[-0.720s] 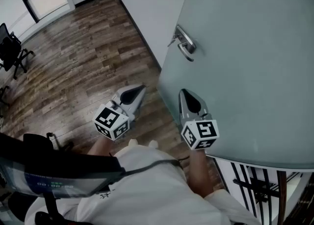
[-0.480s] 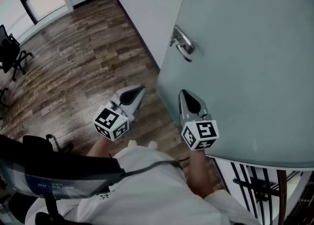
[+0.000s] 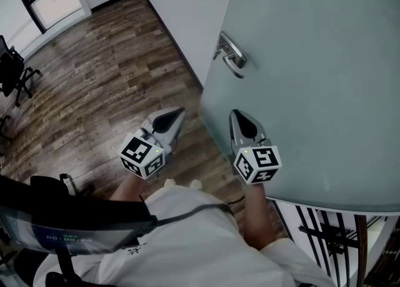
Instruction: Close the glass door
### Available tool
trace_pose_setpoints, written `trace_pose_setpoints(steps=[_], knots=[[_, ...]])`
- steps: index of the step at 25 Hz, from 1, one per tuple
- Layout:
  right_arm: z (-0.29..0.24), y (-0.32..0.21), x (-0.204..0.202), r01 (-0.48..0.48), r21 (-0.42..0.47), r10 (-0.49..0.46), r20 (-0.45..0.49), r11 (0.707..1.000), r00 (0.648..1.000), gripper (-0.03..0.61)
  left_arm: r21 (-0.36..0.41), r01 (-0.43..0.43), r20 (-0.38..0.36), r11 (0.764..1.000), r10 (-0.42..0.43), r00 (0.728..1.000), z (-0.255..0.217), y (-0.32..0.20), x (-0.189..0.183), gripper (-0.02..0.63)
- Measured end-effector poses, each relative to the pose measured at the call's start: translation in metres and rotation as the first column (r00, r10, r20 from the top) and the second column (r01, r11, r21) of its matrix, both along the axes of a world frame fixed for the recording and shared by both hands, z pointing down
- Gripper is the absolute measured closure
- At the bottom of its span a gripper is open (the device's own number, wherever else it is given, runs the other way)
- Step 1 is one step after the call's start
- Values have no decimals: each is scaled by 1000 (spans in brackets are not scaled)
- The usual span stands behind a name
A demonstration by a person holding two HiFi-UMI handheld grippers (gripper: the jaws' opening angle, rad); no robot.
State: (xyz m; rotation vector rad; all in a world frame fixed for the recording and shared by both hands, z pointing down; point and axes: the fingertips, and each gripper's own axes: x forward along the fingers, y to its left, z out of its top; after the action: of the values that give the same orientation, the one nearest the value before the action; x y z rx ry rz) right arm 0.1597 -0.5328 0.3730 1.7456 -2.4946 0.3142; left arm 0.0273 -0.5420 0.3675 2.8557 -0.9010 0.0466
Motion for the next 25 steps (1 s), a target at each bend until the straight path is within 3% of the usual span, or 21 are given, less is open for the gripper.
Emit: trace_pose_setpoints(steps=[9,14,18,25], knots=[[33,-61,37,-46,-55,37,-151,997,988,568,-12,-18,13,1000,18,1000,7,-7,10,612],[49,-105,56,-60,-94,32,-278,994,960,499,-23,-29,16,999,30,999,14,-10,17,612],[67,-139,68,-66,-125,7,-422,990,907,456,-32,-21,15,999,21,1000,18,-18,18,612],[85,-175,63,-42,-137,-56,-642,990,764,396,-39,5,17,999,-4,1000,23,-20,13,612]])
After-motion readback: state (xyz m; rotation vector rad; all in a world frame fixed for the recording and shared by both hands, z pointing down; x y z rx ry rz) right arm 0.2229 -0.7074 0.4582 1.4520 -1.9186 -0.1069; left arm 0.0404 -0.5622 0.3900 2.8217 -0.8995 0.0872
